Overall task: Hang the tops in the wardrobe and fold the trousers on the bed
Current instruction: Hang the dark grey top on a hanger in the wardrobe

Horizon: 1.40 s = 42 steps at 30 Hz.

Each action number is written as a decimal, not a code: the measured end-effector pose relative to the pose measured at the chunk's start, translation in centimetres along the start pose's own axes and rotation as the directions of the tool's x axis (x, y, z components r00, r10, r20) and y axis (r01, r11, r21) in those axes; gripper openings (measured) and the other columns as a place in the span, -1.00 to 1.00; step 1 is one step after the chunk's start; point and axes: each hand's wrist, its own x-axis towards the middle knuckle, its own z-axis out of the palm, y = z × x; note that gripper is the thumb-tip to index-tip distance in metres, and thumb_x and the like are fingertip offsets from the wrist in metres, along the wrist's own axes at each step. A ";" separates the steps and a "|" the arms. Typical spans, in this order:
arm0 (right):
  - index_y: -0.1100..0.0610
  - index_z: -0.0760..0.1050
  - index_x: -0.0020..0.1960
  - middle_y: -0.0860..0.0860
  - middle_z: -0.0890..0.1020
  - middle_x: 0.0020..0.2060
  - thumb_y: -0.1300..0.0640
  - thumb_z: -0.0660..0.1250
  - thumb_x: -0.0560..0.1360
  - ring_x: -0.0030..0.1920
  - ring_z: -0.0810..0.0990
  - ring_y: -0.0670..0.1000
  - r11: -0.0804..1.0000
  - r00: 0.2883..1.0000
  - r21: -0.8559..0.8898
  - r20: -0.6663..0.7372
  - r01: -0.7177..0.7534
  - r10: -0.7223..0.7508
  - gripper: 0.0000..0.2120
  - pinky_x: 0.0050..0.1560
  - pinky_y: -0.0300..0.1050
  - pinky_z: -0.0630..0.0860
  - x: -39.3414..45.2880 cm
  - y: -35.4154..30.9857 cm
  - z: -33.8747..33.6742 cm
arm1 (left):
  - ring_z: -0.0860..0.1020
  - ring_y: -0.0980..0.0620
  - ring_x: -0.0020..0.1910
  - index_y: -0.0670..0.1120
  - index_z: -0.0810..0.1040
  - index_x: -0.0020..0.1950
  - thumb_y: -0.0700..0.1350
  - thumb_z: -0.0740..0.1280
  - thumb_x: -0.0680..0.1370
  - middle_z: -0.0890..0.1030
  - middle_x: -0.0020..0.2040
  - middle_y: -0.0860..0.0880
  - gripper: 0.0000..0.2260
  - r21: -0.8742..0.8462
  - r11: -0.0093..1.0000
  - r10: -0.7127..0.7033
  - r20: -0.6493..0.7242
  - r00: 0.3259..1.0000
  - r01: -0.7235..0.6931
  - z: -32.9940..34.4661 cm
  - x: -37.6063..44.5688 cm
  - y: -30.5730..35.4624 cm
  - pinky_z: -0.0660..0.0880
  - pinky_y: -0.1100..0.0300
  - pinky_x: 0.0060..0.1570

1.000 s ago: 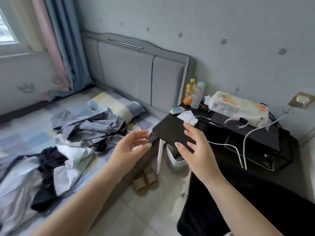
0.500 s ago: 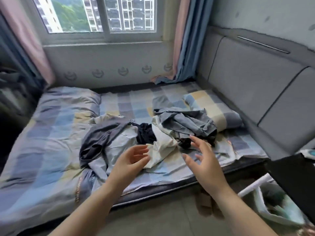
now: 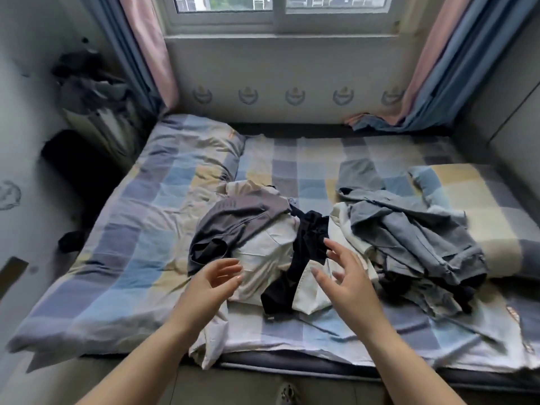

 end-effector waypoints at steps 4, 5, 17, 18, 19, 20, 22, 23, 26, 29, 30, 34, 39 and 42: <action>-0.23 0.31 0.28 -0.23 0.39 0.20 0.04 0.39 0.49 0.23 0.39 -0.26 1.000 0.996 -0.024 0.089 -0.020 0.022 -0.55 0.18 -0.26 0.36 7.2 1.5 1.4 | 0.63 0.19 0.03 0.03 0.58 0.13 -0.23 0.40 0.51 0.68 0.04 0.08 -0.76 -0.018 0.998 -0.064 -0.086 0.994 0.063 -1.2 5.2 -0.1 0.53 0.23 -0.03; -0.21 0.32 0.28 -0.23 0.38 0.19 0.05 0.39 0.49 0.22 0.39 -0.26 0.999 0.992 -0.040 0.120 -0.022 0.026 -0.56 0.19 -0.26 0.36 8.5 1.8 2.0 | 0.63 0.19 0.02 0.03 0.58 0.12 -0.24 0.39 0.52 0.68 0.03 0.08 -0.76 -0.017 0.997 -0.081 -0.104 0.991 0.079 -1.6 6.1 -0.3 0.53 0.24 -0.05; 0.01 0.37 0.36 -0.07 0.42 0.26 0.05 0.38 0.49 0.21 0.42 -0.14 0.969 0.904 -0.249 0.416 0.004 0.103 -0.54 0.20 -0.19 0.38 19.2 8.4 15.3 | 0.59 0.13 -0.04 -0.05 0.57 0.06 -0.28 0.35 0.53 0.64 0.00 0.00 -0.82 -0.150 0.945 -0.323 -0.263 0.909 0.292 -8.7 15.1 -9.1 0.57 0.33 -0.19; 0.02 0.36 0.37 -0.05 0.42 0.26 0.04 0.38 0.49 0.22 0.42 -0.13 0.965 0.894 -0.263 0.431 -0.006 0.123 -0.53 0.19 -0.22 0.36 20.0 9.3 17.0 | 0.59 0.13 -0.04 -0.07 0.56 0.08 -0.28 0.35 0.54 0.63 0.00 0.00 -0.82 -0.174 0.935 -0.348 -0.275 0.896 0.310 -9.4 16.0 -10.5 0.57 0.30 -0.17; 0.03 0.36 0.38 -0.03 0.42 0.26 0.04 0.38 0.49 0.23 0.42 -0.11 0.962 0.885 -0.273 0.444 -0.017 0.141 -0.52 0.18 -0.23 0.35 21.0 10.2 18.8 | 0.58 0.12 -0.04 -0.07 0.56 0.09 -0.28 0.35 0.54 0.63 -0.01 0.00 -0.83 -0.192 0.927 -0.367 -0.286 0.885 0.323 -10.1 17.0 -12.0 0.57 0.27 -0.13; 0.04 0.35 0.39 -0.02 0.42 0.27 0.04 0.38 0.49 0.25 0.42 -0.09 0.958 0.876 -0.285 0.454 -0.033 0.165 -0.50 0.19 -0.21 0.36 21.9 11.0 20.5 | 0.58 0.12 -0.03 -0.05 0.56 0.07 -0.27 0.35 0.54 0.63 -0.01 -0.01 -0.83 -0.214 0.915 -0.394 -0.291 0.872 0.342 -10.9 18.0 -13.4 0.55 0.24 -0.08; 0.06 0.34 0.40 0.01 0.41 0.29 0.04 0.39 0.49 0.26 0.44 -0.06 0.949 0.864 -0.311 0.465 -0.047 0.195 -0.49 0.21 -0.18 0.38 23.7 12.7 23.5 | 0.57 0.08 -0.01 -0.02 0.55 0.03 -0.26 0.34 0.55 0.61 0.00 -0.03 -0.84 -0.269 0.890 -0.441 -0.309 0.843 0.368 -12.0 20.0 -16.1 0.52 0.19 -0.03; 0.07 0.33 0.41 0.02 0.41 0.30 0.04 0.38 0.49 0.26 0.44 -0.04 0.941 0.859 -0.335 0.469 -0.042 0.205 -0.48 0.22 -0.18 0.38 24.6 13.7 25.0 | 0.57 0.07 0.01 -0.01 0.55 0.02 -0.26 0.34 0.55 0.61 0.01 -0.03 -0.85 -0.290 0.880 -0.459 -0.317 0.830 0.376 -12.5 21.0 -17.4 0.51 0.18 -0.03; 0.13 0.29 0.44 0.08 0.35 0.39 0.04 0.36 0.50 0.38 0.34 0.00 0.893 0.830 -0.450 0.508 0.026 0.232 -0.44 0.35 -0.17 0.25 27.8 17.0 29.5 | 0.56 0.07 0.00 0.02 0.56 -0.01 -0.25 0.32 0.56 0.60 0.03 -0.03 -0.84 -0.336 0.852 -0.506 -0.328 0.798 0.402 -13.9 24.5 -21.5 0.51 0.15 -0.04; 0.07 0.16 0.51 0.04 0.12 0.52 -0.02 0.32 0.52 0.48 0.20 0.01 0.787 0.778 -0.590 0.575 0.179 0.254 -0.36 0.39 -0.12 0.21 30.6 20.1 33.1 | 0.58 0.06 0.00 0.05 0.56 0.03 -0.22 0.32 0.57 0.60 0.04 -0.02 -0.83 -0.371 0.822 -0.552 -0.335 0.764 0.431 -14.7 28.1 -25.1 0.51 0.11 0.00; 0.02 0.10 0.53 0.01 0.05 0.54 -0.04 0.30 0.52 0.48 0.21 0.02 0.752 0.763 -0.625 0.586 0.211 0.273 -0.34 0.37 -0.08 0.26 31.6 21.1 34.3 | 0.59 0.05 0.01 0.02 0.54 0.10 -0.21 0.32 0.57 0.60 0.02 -0.01 -0.82 -0.382 0.811 -0.570 -0.343 0.747 0.443 -14.9 29.6 -26.3 0.52 0.11 -0.01; -0.14 -0.04 0.54 0.01 -0.06 0.55 -0.11 0.25 0.54 0.43 0.31 0.12 0.646 0.738 -0.714 0.584 0.269 0.339 -0.31 0.24 0.03 0.40 35.6 25.3 37.7 | 0.56 0.06 -0.07 0.01 0.34 0.41 -0.09 0.35 0.56 0.56 0.01 0.04 -0.56 -0.384 0.740 -0.670 -0.343 0.659 0.552 -14.8 36.0 -30.2 0.53 0.13 -0.12; -0.10 0.08 0.51 0.12 0.19 0.39 -0.15 0.25 0.53 0.03 0.57 0.21 0.537 0.797 -0.775 0.536 0.333 0.279 -0.37 -0.11 -0.04 0.43 35.9 29.1 40.3 | 0.53 -0.12 0.15 0.04 0.32 0.38 -0.01 0.35 0.55 0.48 0.19 0.01 -0.57 -0.462 0.598 -0.800 -0.296 0.522 0.655 -14.3 38.3 -34.3 0.58 0.07 -0.15; 0.00 0.16 0.48 0.18 0.25 0.31 0.00 0.27 0.54 -0.02 0.57 0.25 0.497 0.810 -0.807 0.505 0.320 0.297 -0.44 -0.15 -0.04 0.39 36.6 30.1 41.4 | 0.52 -0.12 0.18 0.04 0.28 0.45 -0.15 0.32 0.58 0.48 0.22 -0.02 -0.54 -0.530 0.606 -0.788 -0.303 0.536 0.593 -14.6 40.0 -35.9 0.57 0.04 -0.07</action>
